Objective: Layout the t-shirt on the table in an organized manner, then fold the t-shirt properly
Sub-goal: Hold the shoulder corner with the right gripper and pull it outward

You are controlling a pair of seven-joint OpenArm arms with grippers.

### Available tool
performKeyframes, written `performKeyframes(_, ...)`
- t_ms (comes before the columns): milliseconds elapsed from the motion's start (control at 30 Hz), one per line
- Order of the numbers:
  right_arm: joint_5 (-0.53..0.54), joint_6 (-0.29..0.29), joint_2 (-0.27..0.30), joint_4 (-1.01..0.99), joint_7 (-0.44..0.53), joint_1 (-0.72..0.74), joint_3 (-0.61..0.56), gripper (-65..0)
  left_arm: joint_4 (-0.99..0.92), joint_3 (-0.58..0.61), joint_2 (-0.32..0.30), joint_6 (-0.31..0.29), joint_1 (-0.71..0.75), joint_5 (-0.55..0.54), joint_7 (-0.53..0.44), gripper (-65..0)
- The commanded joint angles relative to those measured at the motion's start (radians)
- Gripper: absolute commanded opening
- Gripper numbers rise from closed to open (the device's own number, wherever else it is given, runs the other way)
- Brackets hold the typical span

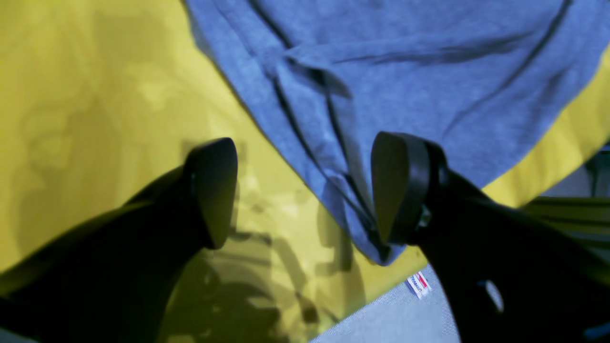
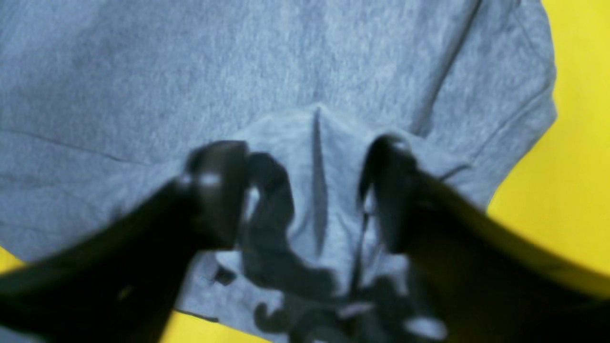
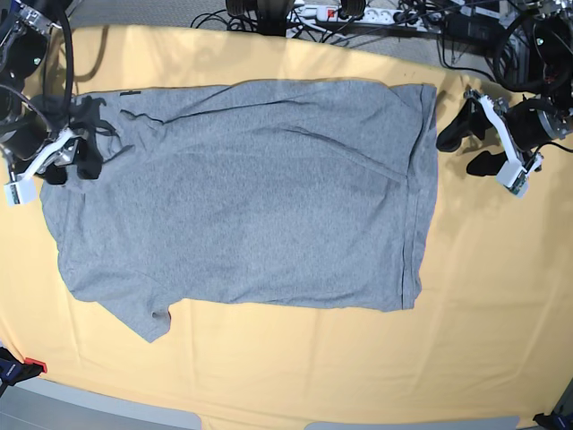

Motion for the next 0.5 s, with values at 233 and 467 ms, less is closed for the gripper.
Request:
performKeyframes(233, 0.219, 0.0, 0.051, 0.138, -0.115, -0.039, 0.216, -18.3, 0.013, -0.01, -0.017, 0.001, -0.008, -0.001, -0.021, -20.3)
performKeyframes(467, 0.22, 0.026, 0.045, 0.102, -0.113, -0.216, 0.277, -18.3, 0.013, -0.021, -0.018, 0.013, -0.008, -0.001, -0.022, -20.3)
